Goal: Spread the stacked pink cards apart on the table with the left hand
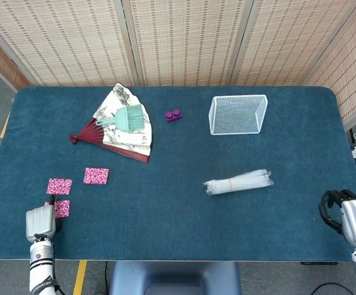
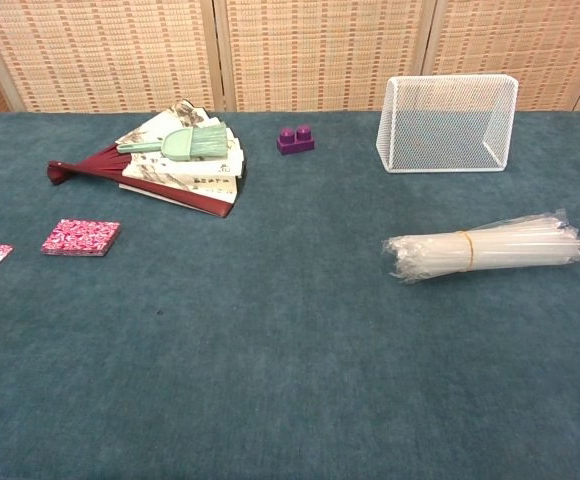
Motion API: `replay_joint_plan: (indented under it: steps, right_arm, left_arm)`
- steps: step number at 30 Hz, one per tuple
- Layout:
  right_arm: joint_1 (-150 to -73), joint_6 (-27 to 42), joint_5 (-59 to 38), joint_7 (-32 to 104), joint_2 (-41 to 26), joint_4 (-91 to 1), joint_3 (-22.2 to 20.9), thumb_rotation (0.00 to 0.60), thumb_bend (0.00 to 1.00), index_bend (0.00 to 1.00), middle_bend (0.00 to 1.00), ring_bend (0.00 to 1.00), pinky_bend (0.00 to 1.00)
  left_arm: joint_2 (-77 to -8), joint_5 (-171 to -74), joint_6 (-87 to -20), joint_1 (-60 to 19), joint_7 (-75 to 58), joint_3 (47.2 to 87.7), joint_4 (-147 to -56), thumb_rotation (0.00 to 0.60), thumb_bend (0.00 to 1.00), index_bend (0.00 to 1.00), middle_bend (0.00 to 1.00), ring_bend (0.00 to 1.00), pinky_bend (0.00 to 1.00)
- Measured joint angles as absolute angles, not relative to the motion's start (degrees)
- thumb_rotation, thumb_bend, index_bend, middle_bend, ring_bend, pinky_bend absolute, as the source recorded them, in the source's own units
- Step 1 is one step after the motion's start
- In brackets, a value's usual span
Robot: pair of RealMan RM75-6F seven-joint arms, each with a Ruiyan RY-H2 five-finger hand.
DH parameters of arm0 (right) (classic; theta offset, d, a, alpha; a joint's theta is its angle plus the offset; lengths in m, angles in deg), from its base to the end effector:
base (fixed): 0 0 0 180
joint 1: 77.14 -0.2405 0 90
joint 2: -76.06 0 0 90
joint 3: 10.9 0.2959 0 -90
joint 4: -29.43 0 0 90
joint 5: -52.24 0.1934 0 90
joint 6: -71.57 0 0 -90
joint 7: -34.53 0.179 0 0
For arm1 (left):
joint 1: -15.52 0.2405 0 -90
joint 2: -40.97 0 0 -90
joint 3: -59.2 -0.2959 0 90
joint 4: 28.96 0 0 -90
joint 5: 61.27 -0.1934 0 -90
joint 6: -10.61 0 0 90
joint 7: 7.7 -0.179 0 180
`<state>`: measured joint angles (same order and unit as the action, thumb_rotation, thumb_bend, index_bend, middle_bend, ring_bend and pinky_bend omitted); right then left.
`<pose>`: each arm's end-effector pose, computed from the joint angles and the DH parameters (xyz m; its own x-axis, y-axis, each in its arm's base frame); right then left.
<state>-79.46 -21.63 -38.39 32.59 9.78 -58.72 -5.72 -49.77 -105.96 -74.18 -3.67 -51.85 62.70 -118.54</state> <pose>-0.3333 -0.2082 0.2087 0.4507 0.1643 0.8774 -0.8858 -0.0390 0.4623 -0.3528 0.2688 0.0344 0.5780 0.3246 0.7487 0.6891 0.2974 -0.6609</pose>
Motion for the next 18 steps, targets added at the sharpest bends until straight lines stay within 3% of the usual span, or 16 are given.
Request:
replay_joint_plan:
  steps: [4,8,10,13,15,18]
  right_arm:
    - [-79.5,-21.7,-38.4,32.6,9.8,-58.7,-5.7,0.6,0.5,0.74,0.65,0.55,0.84]
    - [-79.6,-21.6,-38.2,32.7,9.7,-58.6,-5.6,0.6,0.5,0.74,0.65,0.55,0.84]
    - [-79.6,-21.3,-38.0,32.7,9.7,-58.7,-5.5,0.6,0.5,0.74,0.65,0.55,0.84]
    - [-79.8,-21.0,-38.0,32.7,9.8,-58.7,-5.5,0.6,0.5,0.74,0.65,0.55,0.84]
    - [-79.8,-20.9,-37.9,32.7,9.8,-58.7,-5.5,0.6,0.5,0.74,0.65,0.55,0.84]
    - [-79.8,-21.0,-37.9,32.6,9.8,-58.7,-5.6,0.6,0.5,0.74,0.65,0.55,0.84]
  left_arm:
    - [-49.1,-105.8,-73.8,-3.5,-52.9,62.8,-119.7,0.6,0.36,0.12,1.0,1.0,1.0]
    - [-47.7,-108.2,-74.3,-3.2,-51.2,63.0,-121.9,0.6,0.34,0.28,1.0,1.0,1.0]
    - [-46.7,-112.1,-75.0,-2.9,-48.2,62.8,-122.3,0.6,0.34,0.29,0.96,1.0,1.0]
    - [-44.8,-120.3,-76.1,-2.4,-41.1,62.1,-122.0,0.6,0.33,0.26,0.75,0.84,0.84]
    - [-42.7,-126.2,-76.6,-2.0,-34.8,61.4,-121.7,0.6,0.33,0.25,0.56,0.64,0.62]
    - [-38.6,-132.5,-76.4,-1.2,-27.2,60.1,-121.7,0.6,0.34,0.24,0.37,0.42,0.42]
